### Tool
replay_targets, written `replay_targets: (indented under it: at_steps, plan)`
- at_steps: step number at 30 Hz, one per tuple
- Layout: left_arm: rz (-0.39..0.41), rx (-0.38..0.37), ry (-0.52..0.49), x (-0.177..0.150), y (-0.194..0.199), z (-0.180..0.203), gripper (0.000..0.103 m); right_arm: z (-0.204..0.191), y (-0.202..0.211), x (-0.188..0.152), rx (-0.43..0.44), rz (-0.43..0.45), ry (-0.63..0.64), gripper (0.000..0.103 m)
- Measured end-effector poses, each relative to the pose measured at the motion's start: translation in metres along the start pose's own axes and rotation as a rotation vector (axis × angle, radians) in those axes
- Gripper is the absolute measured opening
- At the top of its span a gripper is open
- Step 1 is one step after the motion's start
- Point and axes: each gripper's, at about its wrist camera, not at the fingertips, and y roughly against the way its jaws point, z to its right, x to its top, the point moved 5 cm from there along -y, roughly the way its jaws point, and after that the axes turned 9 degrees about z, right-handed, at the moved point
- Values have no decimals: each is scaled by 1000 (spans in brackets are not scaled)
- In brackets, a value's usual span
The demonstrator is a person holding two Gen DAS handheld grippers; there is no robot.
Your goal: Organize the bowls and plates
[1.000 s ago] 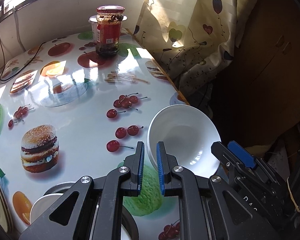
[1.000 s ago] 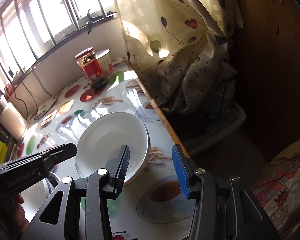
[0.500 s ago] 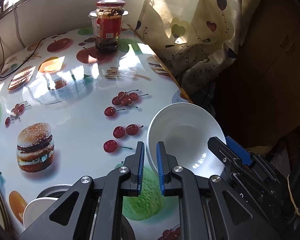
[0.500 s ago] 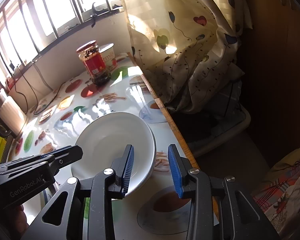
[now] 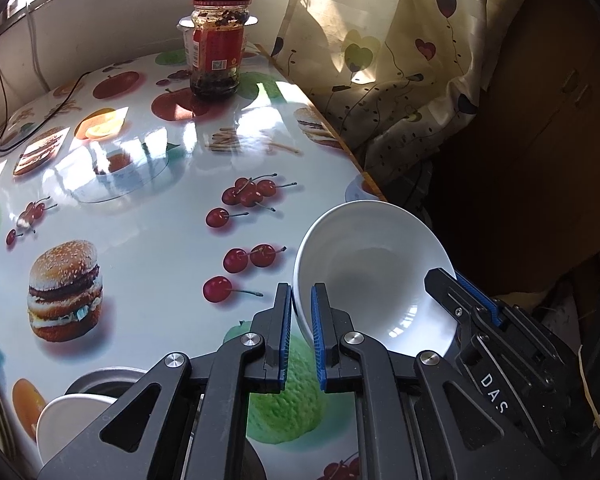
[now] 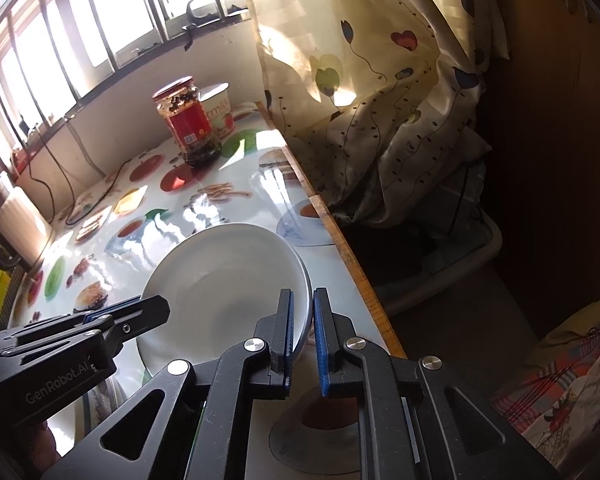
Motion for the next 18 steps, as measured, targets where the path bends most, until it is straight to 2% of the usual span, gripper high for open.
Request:
replay_targets:
  at_steps: [18]
  plan:
    - [7, -2, -6, 1, 0, 0, 10, 0, 0, 2, 3, 0, -16, 10]
